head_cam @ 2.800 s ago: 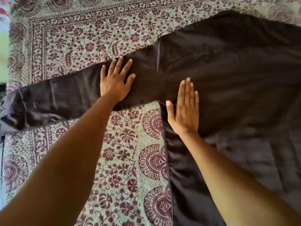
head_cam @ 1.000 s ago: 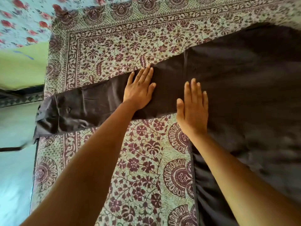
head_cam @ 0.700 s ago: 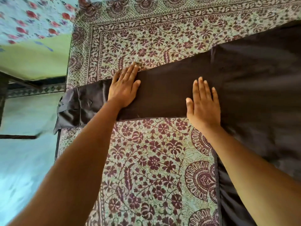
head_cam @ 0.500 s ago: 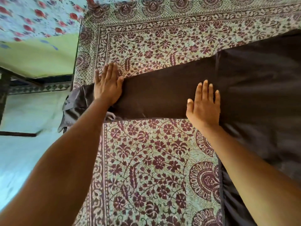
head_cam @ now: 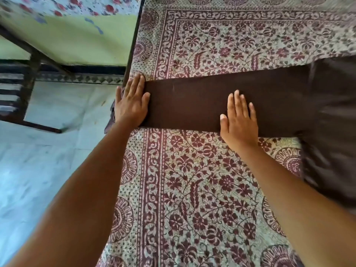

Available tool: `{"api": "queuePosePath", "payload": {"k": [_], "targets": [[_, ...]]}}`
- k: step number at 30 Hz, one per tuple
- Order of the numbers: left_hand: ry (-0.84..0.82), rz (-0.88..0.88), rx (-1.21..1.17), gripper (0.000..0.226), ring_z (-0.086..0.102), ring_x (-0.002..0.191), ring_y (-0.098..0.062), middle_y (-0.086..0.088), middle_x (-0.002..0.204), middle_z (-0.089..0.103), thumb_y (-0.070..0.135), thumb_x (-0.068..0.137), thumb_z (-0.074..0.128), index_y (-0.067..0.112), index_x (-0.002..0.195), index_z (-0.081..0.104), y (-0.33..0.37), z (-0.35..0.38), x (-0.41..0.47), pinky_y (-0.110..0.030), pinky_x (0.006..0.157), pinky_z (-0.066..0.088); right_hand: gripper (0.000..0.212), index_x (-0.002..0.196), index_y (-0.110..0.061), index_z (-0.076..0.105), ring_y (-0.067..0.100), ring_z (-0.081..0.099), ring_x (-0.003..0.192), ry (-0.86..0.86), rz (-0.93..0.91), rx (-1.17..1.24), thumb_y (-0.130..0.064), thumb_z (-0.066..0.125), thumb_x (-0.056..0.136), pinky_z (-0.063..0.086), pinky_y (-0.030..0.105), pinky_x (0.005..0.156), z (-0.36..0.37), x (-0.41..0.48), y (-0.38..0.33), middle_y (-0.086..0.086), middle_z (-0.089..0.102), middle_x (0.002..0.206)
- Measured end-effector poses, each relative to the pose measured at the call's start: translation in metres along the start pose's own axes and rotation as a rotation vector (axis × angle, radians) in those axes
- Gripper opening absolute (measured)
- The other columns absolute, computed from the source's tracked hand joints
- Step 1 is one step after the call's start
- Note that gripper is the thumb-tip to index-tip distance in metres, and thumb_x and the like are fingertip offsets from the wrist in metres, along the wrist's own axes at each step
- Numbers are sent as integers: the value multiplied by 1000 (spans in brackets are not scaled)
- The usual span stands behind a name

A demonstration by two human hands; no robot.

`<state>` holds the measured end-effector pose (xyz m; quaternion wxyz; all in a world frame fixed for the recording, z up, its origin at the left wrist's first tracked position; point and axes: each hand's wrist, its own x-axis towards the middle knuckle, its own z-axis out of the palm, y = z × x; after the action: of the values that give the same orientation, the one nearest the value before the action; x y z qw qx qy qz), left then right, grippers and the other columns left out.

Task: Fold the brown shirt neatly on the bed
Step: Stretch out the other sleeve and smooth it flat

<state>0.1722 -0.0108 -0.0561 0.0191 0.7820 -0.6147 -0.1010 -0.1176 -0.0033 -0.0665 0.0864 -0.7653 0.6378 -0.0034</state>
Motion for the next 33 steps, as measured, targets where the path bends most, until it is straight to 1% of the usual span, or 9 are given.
{"api": "queuePosePath", "payload": {"k": [2, 4, 7, 10, 15, 21, 24, 27, 33], "targets": [[-66, -191, -81, 54, 0, 146, -13, 3, 159, 3, 40, 100, 15, 22, 150, 7, -22, -5, 3, -44, 118, -5, 68, 147, -8, 6, 24, 1, 144, -30, 72, 6, -38, 11, 87, -1, 41, 116, -5, 0, -9, 10, 1, 157], [-30, -255, -91, 55, -3, 146, -15, -1, 159, -2, 40, 100, 15, 18, 150, 9, -22, -8, 5, -44, 118, -7, 68, 147, -6, 8, 27, 2, 144, 11, 97, 33, -38, 13, 87, -2, 43, 115, -10, 3, -30, 13, 3, 156], [88, -60, -93, 53, -2, 146, -15, -1, 159, 0, 38, 101, 16, 20, 150, 8, 15, -12, -5, -40, 117, -7, 64, 148, -12, 11, 25, 6, 144, 48, -120, 78, -40, 9, 90, 1, 43, 115, -6, 7, -79, 11, 7, 156], [56, 73, -68, 50, 3, 146, -16, 1, 159, 6, 38, 100, 21, 28, 149, 13, 38, 2, -25, -41, 118, -2, 64, 147, -19, 15, 25, 11, 144, 12, -192, 86, -44, 5, 89, 6, 46, 115, 7, 9, -107, 9, 12, 156], [57, -3, -122, 52, 2, 146, -14, 5, 159, 5, 39, 100, 21, 28, 149, 9, 4, 13, -23, -40, 118, 3, 58, 146, -19, 20, 27, 18, 142, 60, -176, 36, -41, 17, 94, 10, 47, 114, 20, 7, -108, 10, 18, 154], [10, -29, -248, 52, 4, 146, -10, 7, 158, 6, 39, 101, 18, 28, 149, 4, -30, 12, -17, -40, 119, 2, 60, 147, -20, 17, 26, 14, 143, 33, -162, 16, -42, 14, 92, 7, 46, 114, 17, 7, -111, 9, 14, 155], [-55, -130, -234, 53, 1, 146, -12, 6, 159, 3, 43, 100, 16, 29, 150, 4, -28, 4, -18, -45, 118, -1, 57, 148, -21, 7, 22, 1, 144, -77, -155, 29, -42, 14, 95, -2, 44, 115, 12, 12, -110, 6, 1, 157], [-38, -168, -176, 55, 1, 146, -15, 2, 159, 1, 43, 99, 19, 27, 150, 6, -15, -14, -31, -46, 117, -4, 59, 148, -18, 0, 18, -3, 144, -202, -160, 262, -36, 27, 99, -5, 40, 116, -7, 13, -103, 4, -4, 157], [100, -11, -295, 63, 21, 142, -24, -3, 156, 19, 37, 90, 49, 23, 146, 24, 41, -57, -98, -44, 115, 16, 55, 143, -7, 28, 25, 27, 139, 157, -135, 444, -23, 43, 93, 14, 39, 115, -62, -53, -68, 13, 32, 149]]}}
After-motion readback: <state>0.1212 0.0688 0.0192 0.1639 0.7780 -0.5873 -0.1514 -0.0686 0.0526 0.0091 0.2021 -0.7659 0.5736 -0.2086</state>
